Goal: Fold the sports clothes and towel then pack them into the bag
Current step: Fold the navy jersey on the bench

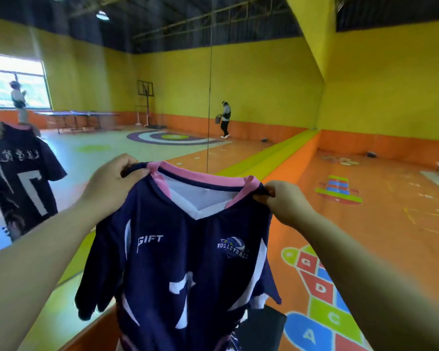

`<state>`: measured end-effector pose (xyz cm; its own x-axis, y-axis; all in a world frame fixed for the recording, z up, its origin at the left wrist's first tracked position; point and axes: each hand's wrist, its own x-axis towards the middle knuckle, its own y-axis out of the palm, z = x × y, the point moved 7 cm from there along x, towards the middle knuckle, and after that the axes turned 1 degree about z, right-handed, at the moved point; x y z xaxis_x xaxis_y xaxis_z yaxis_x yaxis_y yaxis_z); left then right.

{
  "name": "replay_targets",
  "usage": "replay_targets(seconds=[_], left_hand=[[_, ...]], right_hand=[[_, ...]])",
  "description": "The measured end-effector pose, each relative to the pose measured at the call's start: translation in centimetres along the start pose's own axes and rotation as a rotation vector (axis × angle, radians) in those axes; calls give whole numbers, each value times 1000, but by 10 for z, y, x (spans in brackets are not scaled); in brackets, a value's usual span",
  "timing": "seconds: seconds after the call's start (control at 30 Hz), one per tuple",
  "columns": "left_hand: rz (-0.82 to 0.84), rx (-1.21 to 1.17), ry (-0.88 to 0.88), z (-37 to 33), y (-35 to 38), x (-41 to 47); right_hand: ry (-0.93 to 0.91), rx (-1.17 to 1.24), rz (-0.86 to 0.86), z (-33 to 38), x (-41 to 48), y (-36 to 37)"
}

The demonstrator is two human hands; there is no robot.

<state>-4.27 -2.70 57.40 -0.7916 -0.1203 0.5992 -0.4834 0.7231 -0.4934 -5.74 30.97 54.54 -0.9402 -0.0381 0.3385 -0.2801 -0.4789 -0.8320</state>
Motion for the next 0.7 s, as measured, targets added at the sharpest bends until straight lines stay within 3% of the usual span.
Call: replay_targets(seconds=[0.23,0.47,0.7], left_hand=[[3,24,58,-24,-21,15],[16,-28,29,-31,-29,18],[17,-37,53,-29,-32,18]], right_hand=[[-9,100,-87,-3,-1,-27],[-74,375,-123,3,1,-43],[-107,330,-204,7,2,-64]])
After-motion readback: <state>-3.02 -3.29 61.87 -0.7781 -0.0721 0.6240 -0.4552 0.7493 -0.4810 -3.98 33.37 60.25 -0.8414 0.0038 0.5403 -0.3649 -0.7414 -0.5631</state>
